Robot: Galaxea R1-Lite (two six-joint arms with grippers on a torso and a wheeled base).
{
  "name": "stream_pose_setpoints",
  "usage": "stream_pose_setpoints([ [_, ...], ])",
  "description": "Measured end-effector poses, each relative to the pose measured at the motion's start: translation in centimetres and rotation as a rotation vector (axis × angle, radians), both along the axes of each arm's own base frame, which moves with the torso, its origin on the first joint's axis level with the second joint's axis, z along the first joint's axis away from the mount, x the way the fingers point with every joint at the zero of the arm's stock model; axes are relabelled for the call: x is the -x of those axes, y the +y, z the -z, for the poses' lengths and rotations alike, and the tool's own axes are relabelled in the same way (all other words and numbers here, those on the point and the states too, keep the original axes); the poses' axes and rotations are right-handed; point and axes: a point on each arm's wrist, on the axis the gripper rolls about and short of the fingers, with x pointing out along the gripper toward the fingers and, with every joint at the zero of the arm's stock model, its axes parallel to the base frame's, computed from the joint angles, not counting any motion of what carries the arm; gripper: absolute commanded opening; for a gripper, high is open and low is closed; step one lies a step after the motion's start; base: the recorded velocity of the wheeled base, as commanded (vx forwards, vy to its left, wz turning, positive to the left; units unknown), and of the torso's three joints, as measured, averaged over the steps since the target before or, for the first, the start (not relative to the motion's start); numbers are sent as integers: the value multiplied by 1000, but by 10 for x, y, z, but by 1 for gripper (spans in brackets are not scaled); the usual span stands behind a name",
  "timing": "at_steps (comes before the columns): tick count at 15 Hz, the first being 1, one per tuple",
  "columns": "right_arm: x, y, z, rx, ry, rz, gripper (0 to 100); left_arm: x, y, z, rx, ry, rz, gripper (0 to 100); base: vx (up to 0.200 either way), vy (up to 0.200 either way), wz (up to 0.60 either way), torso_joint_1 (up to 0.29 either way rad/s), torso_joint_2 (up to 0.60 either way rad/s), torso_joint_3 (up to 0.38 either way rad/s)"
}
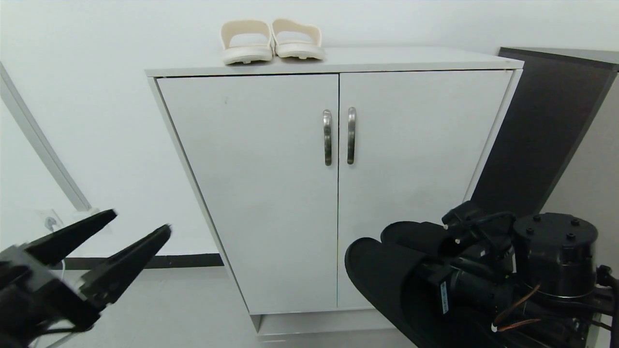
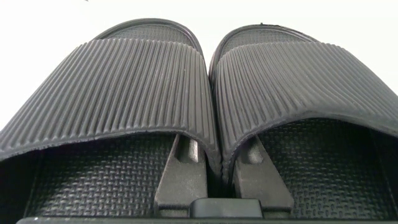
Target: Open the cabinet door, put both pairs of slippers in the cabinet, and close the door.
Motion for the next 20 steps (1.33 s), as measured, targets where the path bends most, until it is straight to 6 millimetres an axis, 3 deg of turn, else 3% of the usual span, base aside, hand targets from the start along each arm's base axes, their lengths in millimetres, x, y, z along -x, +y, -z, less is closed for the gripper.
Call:
stream_pose_setpoints([
  [3, 0, 0, 1, 1, 2, 1, 0, -44, -39, -19, 16, -17, 165, 100, 0, 0, 0, 0, 0, 0],
  [8, -2, 0, 1, 1, 3, 6, 0, -71, -97, -45, 39, 53, 442, 100, 0, 0, 0, 0, 0, 0],
  [14, -1, 0, 1, 4, 3, 5, 0, -99, -137, -71, 175, 146, 669, 100, 0, 0, 0, 0, 0, 0],
  [20, 1, 0, 1, 5, 3, -4, 0, -128, -168, -77, 207, 138, 678, 100, 0, 0, 0, 0, 0, 0],
])
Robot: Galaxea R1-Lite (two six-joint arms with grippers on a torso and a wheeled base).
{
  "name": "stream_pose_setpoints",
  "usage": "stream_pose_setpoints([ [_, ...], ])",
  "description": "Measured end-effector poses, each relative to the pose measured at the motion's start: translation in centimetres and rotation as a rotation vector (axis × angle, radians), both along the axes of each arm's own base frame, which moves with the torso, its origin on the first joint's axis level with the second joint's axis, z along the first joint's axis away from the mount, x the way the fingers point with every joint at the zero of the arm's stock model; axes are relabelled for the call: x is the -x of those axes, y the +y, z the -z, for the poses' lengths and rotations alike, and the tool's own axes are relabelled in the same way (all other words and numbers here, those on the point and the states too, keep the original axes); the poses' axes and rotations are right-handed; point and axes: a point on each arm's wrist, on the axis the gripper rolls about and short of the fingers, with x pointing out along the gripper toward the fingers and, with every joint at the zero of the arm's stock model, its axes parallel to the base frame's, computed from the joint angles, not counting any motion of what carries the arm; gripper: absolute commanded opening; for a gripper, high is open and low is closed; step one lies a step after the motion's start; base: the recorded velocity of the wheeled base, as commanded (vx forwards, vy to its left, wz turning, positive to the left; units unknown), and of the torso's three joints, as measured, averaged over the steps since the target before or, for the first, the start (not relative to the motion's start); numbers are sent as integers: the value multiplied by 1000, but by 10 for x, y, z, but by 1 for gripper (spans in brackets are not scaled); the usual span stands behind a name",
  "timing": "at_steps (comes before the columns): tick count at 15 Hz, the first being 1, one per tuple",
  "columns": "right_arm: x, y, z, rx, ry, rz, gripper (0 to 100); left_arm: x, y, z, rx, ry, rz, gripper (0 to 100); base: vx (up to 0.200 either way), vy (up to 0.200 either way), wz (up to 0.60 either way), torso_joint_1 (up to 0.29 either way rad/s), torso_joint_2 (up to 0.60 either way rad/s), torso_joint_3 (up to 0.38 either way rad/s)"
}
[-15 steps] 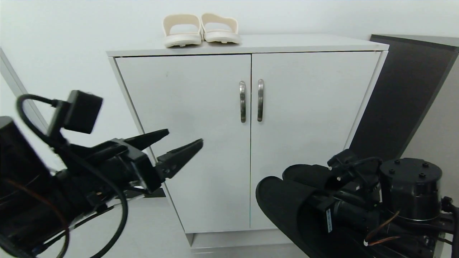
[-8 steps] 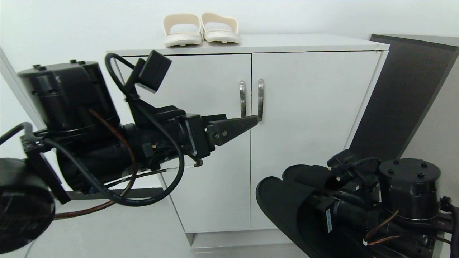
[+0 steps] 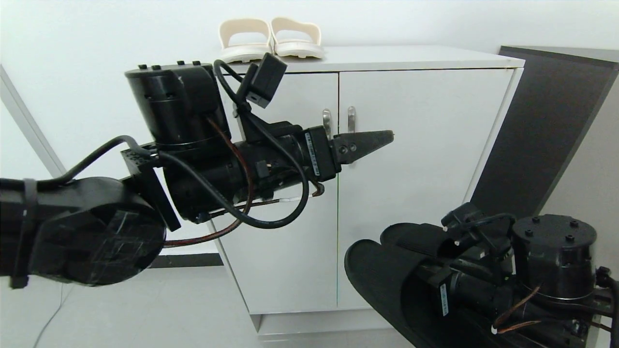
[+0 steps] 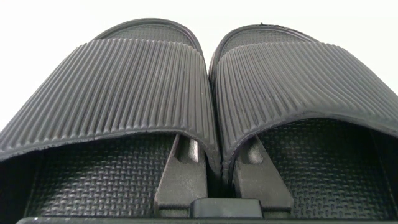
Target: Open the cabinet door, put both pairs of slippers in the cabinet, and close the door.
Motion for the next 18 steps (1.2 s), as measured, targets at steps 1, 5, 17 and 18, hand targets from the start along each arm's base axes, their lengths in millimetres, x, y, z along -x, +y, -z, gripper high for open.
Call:
stream_pose_setpoints([
  [1, 0, 0, 0, 0, 0, 0, 0, -6, -4, 1, 0, 2, -24, 100, 0, 0, 0, 0, 0, 0],
  [5, 1, 0, 0, 1, -1, -3, 0, -25, -15, 2, 5, -9, -85, 100, 0, 0, 0, 0, 0, 0],
  [17, 1, 0, 0, 10, -7, -6, 0, -67, -22, 14, -35, -12, -175, 100, 0, 0, 0, 0, 0, 0],
  [18, 1, -1, 0, 10, -7, -6, 0, -68, -23, 15, -36, -11, -172, 100, 0, 0, 0, 0, 0, 0],
])
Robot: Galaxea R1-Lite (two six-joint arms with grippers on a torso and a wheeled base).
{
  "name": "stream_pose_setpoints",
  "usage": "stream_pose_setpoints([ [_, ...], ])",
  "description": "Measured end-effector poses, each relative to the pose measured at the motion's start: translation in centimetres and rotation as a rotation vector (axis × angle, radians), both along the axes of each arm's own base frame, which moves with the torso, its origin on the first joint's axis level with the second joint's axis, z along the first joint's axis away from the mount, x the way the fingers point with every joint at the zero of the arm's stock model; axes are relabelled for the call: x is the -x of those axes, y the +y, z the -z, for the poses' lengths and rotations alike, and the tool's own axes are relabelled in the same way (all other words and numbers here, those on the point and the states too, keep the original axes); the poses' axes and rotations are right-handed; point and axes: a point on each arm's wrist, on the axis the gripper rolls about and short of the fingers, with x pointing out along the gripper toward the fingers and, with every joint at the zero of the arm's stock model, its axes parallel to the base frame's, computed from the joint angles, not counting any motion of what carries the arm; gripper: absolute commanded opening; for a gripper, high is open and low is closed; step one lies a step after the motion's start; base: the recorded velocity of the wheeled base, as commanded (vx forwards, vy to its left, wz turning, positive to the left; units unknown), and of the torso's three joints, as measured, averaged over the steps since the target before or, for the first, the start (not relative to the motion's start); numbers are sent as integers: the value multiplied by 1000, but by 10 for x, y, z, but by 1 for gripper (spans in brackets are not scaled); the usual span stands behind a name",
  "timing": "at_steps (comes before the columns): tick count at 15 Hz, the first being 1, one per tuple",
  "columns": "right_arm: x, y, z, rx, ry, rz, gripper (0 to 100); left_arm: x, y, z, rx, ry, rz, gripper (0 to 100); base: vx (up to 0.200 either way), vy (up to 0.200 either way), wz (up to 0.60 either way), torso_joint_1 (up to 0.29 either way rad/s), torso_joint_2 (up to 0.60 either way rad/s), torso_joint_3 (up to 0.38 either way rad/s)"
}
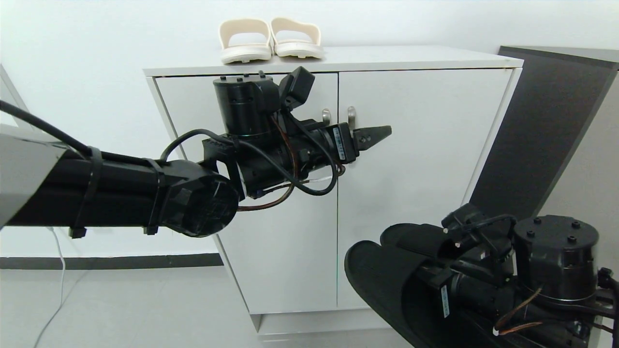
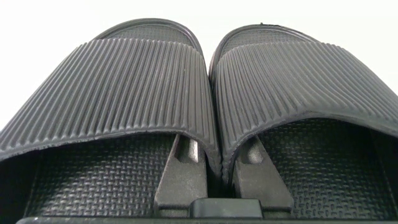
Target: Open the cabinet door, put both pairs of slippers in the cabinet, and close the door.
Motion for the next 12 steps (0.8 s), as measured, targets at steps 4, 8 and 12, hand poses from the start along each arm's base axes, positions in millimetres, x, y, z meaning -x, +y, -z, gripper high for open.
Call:
stream_pose_setpoints([
  [4, 0, 0, 1, 3, 3, -1, 0, -3, -2, 3, -3, 4, 5, 100, 0, 0, 0, 0, 0, 0],
  [8, 1, -1, 1, 3, 5, -3, 0, -6, -3, 1, 3, -6, 7, 0, 0, 0, 0, 0, 0, 0],
  [12, 4, -2, 2, -11, 23, -68, 0, -4, -3, 2, 1, -3, 12, 0, 0, 0, 0, 0, 0, 0],
])
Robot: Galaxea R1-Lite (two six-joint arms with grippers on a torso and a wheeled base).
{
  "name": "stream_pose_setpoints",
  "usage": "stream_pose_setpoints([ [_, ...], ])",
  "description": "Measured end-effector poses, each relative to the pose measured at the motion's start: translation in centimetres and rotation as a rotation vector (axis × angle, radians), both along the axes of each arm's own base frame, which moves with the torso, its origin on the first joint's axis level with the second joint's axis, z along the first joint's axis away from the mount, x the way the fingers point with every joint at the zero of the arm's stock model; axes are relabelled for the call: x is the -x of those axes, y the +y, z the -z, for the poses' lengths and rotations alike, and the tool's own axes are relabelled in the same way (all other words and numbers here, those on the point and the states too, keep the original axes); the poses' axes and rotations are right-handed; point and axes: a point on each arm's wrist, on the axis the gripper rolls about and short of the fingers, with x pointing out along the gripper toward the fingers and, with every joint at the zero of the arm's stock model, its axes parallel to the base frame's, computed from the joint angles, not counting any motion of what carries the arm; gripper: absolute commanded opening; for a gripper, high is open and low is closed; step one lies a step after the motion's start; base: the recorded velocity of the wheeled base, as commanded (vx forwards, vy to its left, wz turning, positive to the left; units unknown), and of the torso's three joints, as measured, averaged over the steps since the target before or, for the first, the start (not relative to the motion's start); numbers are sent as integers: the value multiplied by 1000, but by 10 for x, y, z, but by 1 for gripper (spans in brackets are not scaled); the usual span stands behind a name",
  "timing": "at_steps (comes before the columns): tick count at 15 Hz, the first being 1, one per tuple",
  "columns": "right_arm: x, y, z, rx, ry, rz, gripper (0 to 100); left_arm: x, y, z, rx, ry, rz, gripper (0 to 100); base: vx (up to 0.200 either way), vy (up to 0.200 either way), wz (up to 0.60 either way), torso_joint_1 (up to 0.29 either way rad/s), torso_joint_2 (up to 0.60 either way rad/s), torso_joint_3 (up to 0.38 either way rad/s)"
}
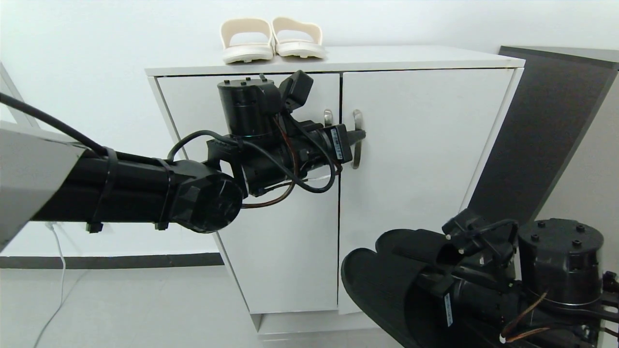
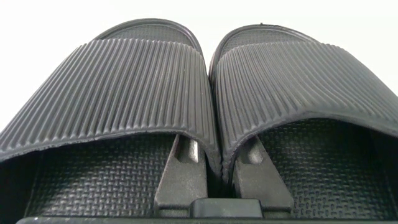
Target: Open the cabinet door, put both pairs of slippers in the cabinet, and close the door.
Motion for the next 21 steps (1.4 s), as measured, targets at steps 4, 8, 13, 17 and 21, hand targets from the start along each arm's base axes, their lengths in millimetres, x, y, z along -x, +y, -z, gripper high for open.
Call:
stream_pose_setpoints([
  [4, 9, -5, 0, -20, 19, -95, 0, 15, 8, 3, -11, 20, 9, 0, 0, 0, 0, 0, 0, 0],
  [8, 17, -12, 3, 0, 10, -168, 0, 41, 19, 0, -12, 19, 62, 0, 0, 0, 0, 0, 0, 0],
  [13, 22, -15, 7, 22, 7, -219, 0, 75, 28, -10, -1, 1, 110, 0, 0, 0, 0, 0, 0, 0],
  [17, 23, -16, 8, 26, 9, -220, 0, 69, 38, -21, 73, 0, 78, 0, 0, 0, 0, 0, 0, 0],
  [21, 23, -16, 8, 27, 10, -221, 0, 53, 37, -21, 80, -2, 55, 0, 0, 0, 0, 0, 0, 0],
])
